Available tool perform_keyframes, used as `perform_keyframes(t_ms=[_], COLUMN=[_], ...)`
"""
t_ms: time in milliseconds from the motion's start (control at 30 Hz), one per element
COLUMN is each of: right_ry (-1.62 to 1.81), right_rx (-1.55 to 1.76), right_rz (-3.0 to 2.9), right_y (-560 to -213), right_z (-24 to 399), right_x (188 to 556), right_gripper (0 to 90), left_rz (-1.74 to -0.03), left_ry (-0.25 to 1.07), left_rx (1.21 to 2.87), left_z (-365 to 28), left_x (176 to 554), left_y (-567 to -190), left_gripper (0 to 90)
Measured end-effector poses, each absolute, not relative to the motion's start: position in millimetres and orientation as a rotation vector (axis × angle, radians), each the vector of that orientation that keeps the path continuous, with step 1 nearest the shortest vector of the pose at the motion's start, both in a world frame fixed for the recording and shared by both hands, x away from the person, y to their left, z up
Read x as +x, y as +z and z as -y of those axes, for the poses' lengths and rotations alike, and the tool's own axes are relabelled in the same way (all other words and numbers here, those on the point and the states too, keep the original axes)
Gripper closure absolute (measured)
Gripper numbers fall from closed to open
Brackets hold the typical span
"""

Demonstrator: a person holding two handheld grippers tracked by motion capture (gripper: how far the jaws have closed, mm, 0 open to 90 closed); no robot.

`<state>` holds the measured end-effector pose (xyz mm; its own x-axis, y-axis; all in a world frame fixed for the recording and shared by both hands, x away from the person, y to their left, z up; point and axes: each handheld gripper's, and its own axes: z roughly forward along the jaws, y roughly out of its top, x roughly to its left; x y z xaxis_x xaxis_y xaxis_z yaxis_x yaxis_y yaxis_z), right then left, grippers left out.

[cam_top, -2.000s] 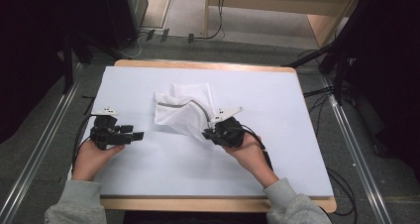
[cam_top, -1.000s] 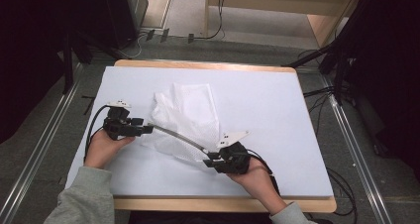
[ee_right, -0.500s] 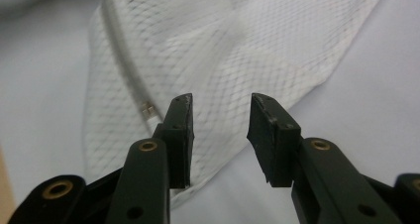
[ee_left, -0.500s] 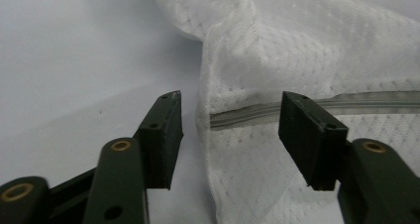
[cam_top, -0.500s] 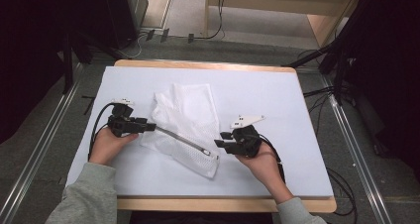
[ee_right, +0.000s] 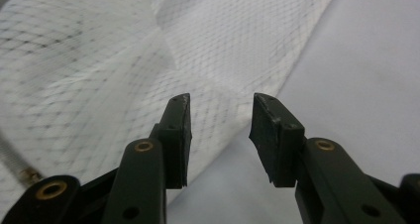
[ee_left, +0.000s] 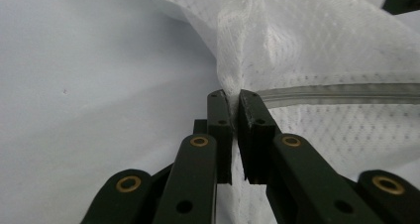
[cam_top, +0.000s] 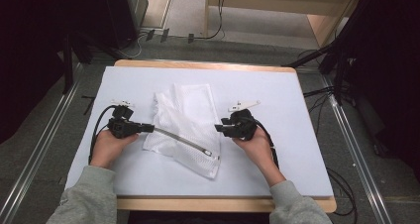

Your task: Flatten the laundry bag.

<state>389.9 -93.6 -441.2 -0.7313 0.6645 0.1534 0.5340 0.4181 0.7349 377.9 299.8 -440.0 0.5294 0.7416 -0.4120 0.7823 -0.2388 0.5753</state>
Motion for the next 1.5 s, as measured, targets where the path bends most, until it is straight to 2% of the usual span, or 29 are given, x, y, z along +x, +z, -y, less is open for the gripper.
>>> perform_keyframes(t_ms=[333,867,1067,1100,1200,1500], right_ry=[1.177,1.079,1.03,1.018,1.022,1.016], right_rx=[1.123,1.159,1.132,1.14,1.161,1.208], right_rz=[-2.489,-2.496,-2.5,-2.495,-2.515,-2.488], right_y=[-450,-465,-467,-467,-466,-460], right_z=[83,64,59,60,61,76], right_x=[418,451,452,452,452,454], right_gripper=[61.4,62.1,72.5,79.6,89.1,90.0], left_rz=[-1.209,-1.247,-1.251,-1.252,-1.252,-1.246], left_ry=[-0.038,-0.072,-0.071,-0.073,-0.071,-0.078], left_rx=[2.022,2.022,2.026,2.025,2.025,2.019], left_z=[-300,-312,-314,-314,-314,-313], left_x=[358,330,325,325,325,327], left_y=[-430,-433,-434,-434,-434,-433], left_gripper=[86.6,86.3,86.3,86.2,86.3,86.3])
